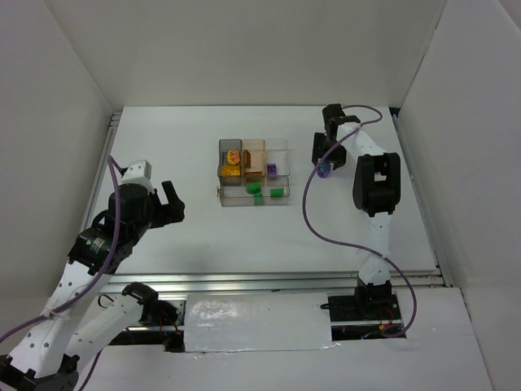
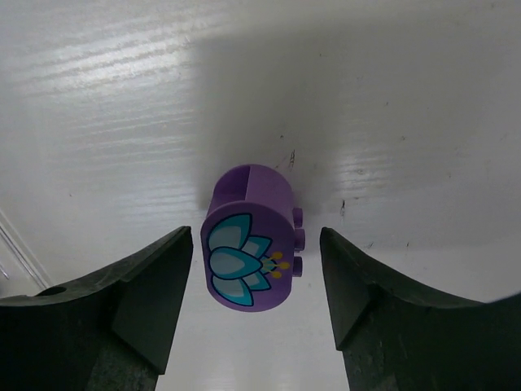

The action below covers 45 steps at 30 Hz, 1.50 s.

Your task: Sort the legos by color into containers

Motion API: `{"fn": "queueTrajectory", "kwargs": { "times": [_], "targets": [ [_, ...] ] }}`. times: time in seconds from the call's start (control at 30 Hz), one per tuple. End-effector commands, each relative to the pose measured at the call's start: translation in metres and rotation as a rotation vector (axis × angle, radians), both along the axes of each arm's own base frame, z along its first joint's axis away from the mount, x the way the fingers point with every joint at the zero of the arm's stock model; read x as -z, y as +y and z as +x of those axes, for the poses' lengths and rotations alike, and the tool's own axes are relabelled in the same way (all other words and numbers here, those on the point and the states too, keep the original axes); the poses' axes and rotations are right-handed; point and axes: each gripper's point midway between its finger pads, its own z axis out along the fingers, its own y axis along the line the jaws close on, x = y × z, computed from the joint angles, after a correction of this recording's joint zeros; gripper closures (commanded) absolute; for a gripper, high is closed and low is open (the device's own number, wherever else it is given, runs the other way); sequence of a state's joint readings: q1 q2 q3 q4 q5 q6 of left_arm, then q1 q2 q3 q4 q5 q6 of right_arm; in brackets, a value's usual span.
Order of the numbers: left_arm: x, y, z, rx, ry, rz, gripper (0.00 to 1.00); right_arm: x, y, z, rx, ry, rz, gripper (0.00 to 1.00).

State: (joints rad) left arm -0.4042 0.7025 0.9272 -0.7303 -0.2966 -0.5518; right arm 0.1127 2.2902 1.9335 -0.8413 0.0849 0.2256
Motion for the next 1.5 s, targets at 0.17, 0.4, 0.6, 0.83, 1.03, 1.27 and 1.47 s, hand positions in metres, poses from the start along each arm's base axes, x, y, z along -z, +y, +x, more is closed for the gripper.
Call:
{"fn": "queueTrajectory", "kwargs": {
  "times": [0.17,0.4,0.6,0.83,1.03,1.27,1.47],
  "targets": [
    [-0.011,-0.001,0.005,0.006,-0.053,-0.009,0.00,-0.006,-0.001,-0.002,-0.011,0.047,0.041,0.52],
    [-0.011,-0.001,0.005,0.005,-0.054,-0.009,0.01,-0.020,0.002,-0.001,0.002,0.011,0.033,0.94],
    [-0.010,0.001,0.005,-0.008,-0.049,-0.004,0.01,-0.109,0.046,0.005,-0.048,-0.214,0.032,0.94],
    [-0.009,0.003,0.005,-0.021,-0.048,-0.004,0.01,-0.161,0.117,0.007,-0.153,-0.340,0.164,0.94],
    [-0.008,0.005,0.006,-0.031,-0.039,0.004,0.01,-0.153,0.159,0.016,-0.166,-0.360,0.148,0.90],
    [-0.008,0.004,0.006,-0.030,-0.041,0.002,0.00,-0.116,0.180,0.019,-0.189,-0.312,0.142,0.67],
    [-0.007,0.005,0.007,-0.033,-0.035,0.005,0.00,-0.113,0.182,0.016,-0.194,-0.303,0.129,0.33]
  ]
}}
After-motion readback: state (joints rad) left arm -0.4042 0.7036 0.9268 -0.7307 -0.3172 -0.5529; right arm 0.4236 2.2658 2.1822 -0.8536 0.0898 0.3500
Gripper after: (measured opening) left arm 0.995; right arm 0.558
